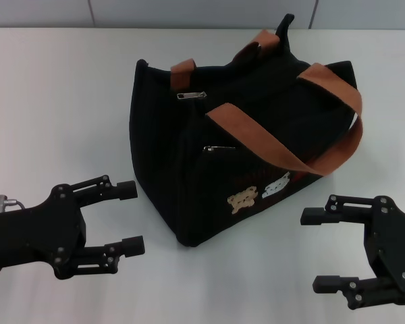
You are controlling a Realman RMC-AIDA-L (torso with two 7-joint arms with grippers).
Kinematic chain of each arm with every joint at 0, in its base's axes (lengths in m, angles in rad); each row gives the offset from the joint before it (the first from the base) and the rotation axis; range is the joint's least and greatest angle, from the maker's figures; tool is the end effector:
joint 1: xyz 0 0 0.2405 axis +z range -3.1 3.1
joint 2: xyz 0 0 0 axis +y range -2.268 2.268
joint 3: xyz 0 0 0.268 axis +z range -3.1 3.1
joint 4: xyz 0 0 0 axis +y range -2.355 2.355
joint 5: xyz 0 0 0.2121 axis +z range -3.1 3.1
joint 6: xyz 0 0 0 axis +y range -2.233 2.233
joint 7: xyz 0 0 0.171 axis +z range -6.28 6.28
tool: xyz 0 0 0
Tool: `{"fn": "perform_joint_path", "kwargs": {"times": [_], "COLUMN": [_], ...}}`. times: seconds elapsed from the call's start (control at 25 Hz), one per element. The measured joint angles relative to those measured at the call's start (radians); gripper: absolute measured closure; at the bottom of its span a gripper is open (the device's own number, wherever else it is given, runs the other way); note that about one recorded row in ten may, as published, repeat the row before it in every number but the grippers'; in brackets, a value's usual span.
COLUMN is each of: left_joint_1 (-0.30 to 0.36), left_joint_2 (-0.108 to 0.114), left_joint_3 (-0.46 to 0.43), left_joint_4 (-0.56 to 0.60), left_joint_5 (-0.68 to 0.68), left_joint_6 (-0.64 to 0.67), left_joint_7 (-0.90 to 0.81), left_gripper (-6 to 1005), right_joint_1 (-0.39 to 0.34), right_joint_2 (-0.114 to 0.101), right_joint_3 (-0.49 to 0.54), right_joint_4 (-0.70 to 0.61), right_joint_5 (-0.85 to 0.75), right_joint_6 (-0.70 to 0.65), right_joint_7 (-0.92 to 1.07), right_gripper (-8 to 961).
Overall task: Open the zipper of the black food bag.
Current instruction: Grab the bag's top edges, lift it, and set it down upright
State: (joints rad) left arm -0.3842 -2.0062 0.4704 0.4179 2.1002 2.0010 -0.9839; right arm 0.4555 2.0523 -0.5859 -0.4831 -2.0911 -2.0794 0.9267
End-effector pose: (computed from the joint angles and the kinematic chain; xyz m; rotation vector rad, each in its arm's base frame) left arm -0.2890 0.2387 -0.0072 -2.7880 -0.4111 -1.1356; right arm 0.2537 0.2409 -0.0203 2.8638 -0.1223 -1.1635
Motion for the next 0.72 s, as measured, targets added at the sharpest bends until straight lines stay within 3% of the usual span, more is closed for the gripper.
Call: {"fn": "perform_joint_path", "kwargs": {"times": [0.44, 0.72], "left_joint_1": [0.016, 0.035], "left_joint_2": [-0.013, -0.036], "left_joint_3": [0.002, -0.005], "left_joint_4": [0.001, -0.001], "left_joint_5": [0.000, 0.000], "left_joint_6": [-0.006, -0.037], "left_joint_7": [-0.001, 0.006], "left_gripper": [165, 164], "right_joint_1": [-0.007, -0.007], "right_joint_2": [0.009, 0.009], "right_joint_3": [0.007, 0.010], "right_joint_4": [0.000, 0.001], "right_joint_5": [0.001, 0.004], "right_joint_6": [0.001, 0.001], "right_joint_7": [0.001, 0.001], "right_gripper": [185, 185]}}
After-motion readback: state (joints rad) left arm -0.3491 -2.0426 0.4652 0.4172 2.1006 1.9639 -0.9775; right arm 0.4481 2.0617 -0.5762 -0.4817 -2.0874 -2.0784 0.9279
